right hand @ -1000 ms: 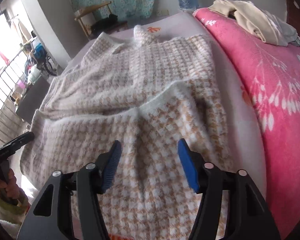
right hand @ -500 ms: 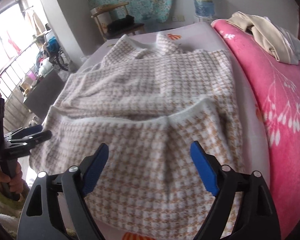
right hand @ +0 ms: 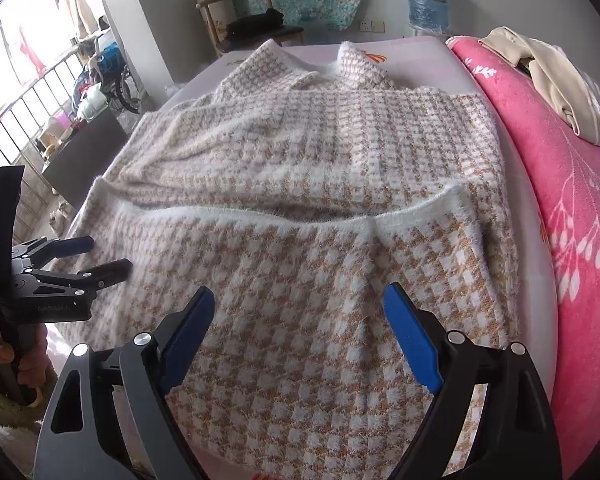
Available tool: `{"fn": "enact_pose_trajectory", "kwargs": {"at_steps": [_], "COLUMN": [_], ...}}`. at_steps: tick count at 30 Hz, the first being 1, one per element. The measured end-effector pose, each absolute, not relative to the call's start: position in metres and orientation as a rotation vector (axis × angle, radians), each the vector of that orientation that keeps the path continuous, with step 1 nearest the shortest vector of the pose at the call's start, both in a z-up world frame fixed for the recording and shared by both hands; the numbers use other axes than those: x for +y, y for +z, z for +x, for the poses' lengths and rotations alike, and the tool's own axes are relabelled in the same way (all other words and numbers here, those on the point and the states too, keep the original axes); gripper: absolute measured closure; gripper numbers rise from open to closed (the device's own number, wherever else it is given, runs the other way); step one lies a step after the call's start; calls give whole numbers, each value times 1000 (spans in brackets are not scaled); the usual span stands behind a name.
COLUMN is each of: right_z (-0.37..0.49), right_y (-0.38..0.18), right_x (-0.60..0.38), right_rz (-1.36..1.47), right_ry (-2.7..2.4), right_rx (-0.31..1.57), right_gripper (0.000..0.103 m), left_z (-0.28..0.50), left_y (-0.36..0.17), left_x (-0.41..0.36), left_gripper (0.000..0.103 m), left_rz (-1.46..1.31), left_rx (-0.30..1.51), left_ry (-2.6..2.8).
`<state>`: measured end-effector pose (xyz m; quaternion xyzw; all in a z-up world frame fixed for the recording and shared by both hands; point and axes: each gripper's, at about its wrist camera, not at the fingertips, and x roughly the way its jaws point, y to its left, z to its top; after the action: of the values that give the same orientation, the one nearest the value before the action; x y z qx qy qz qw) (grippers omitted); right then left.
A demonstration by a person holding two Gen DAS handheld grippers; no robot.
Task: Fold large clothes
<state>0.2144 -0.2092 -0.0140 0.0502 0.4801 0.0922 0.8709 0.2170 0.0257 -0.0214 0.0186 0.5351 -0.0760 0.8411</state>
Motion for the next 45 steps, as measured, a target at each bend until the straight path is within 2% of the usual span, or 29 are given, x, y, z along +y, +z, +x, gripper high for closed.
{"fn": "enact_pose_trajectory", "kwargs": {"at_steps": [20, 24, 35, 38, 45], "right_z": [218, 219, 228, 229, 230], "right_y": [-16, -15, -23, -23, -15], "right_x": [-206, -208, -214, -212, -206], "right_rz": [91, 89, 91, 40, -36], "right_ry": [187, 170, 95, 21, -8], "right_rx": [1013, 1011, 1069, 1076, 1059], "right_gripper": [19, 12, 10, 6, 6], "left_z": [220, 222, 233, 233, 233], "left_y": [-23, -24, -25, -26, -26], "left_x": [25, 25, 23, 24, 23], "left_gripper": [8, 8, 7, 7, 7], "left_rz": [27, 23, 25, 26, 26], "left_rx": [1120, 1135, 1196, 1195, 1199], "left_ry": [-124, -116, -99, -101, -101]}}
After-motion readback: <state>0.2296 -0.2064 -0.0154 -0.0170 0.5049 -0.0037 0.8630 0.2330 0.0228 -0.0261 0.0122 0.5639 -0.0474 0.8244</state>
